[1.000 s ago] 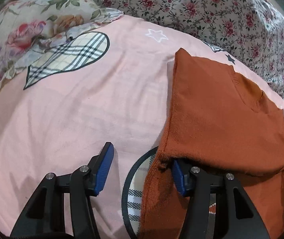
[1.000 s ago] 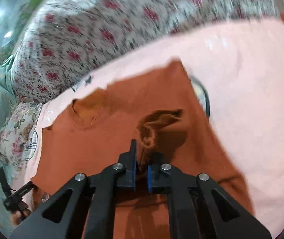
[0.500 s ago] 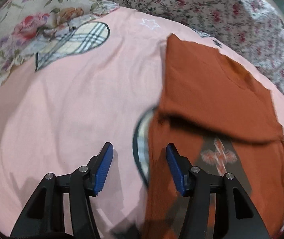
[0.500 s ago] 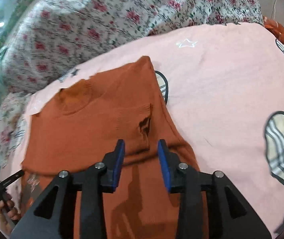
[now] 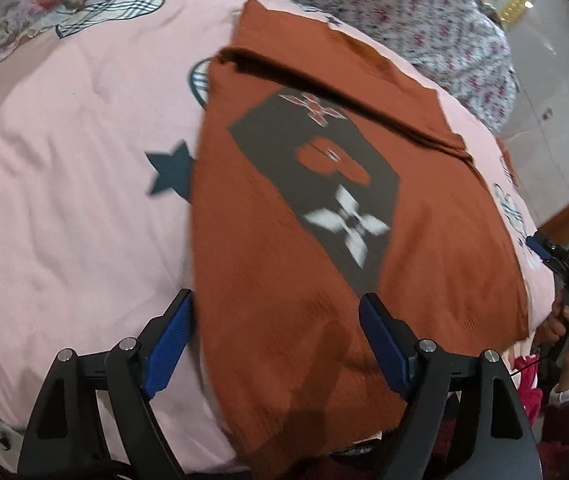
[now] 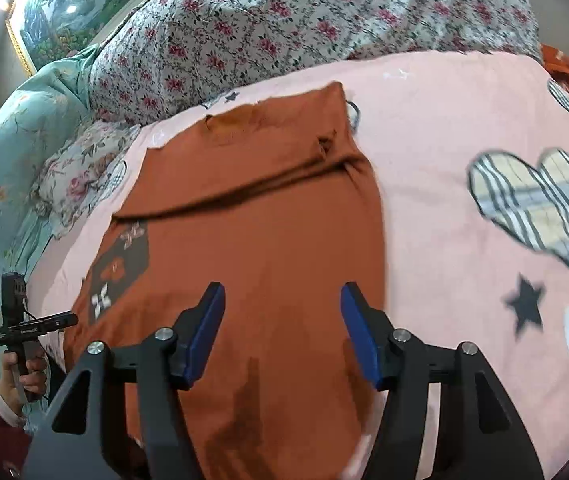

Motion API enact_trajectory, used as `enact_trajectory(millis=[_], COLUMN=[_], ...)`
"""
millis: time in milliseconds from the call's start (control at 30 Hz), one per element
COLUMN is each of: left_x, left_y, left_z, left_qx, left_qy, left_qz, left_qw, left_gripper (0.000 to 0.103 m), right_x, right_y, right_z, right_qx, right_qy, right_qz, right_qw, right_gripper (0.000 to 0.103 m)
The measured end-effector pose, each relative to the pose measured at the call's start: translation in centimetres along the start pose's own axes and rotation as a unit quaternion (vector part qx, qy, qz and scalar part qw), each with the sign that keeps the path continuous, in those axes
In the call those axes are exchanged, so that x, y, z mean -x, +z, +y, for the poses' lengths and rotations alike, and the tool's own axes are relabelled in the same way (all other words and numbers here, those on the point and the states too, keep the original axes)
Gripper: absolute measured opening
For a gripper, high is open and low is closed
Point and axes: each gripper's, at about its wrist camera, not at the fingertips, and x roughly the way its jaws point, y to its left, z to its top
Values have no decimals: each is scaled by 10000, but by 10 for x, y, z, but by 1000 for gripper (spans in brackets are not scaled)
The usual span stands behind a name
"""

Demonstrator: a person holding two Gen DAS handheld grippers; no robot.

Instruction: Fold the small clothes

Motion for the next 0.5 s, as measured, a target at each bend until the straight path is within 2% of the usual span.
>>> enact_trajectory(millis=[33, 133, 200, 333, 367, 400, 467, 500], left_x=[0, 2, 5, 8, 8, 8, 11, 12], left_y=[-3, -11, -13, -14, -13, -13, -14, -12], left_z=[-3, -10, -9, 2, 2, 3, 3, 4], left_qx=[-38, -192, -183, -124, -138, -153, -170, -186], left_qy=[-10, 86, 22, -103, -99, -109, -86, -74], left_qz=[-11, -46, -41, 11, 26, 39, -9, -32], left_qw=[10000, 9998, 9998, 9999, 9999, 9998, 9998, 9998], left_gripper=[80, 64, 47, 28, 16, 8, 7, 6], right_x=[4, 14, 20, 17, 12, 9, 5, 3], right_y=[-6, -24, -35, -57, -62, -65, -67, -67], right_z=[-4, -19, -27, -29, -26, -23, -18, -18], right_qx=[-67, -309, -461, -547, -541, -511, -474, -521], right_qy=[4, -31, 18, 248, 306, 322, 343, 441], right_qz=[16, 101, 184, 510, 593, 624, 584, 609], right_qw=[10000, 9995, 9988, 9969, 9963, 9962, 9966, 9958], right_gripper=[63, 63, 63, 63, 63, 63, 63, 49])
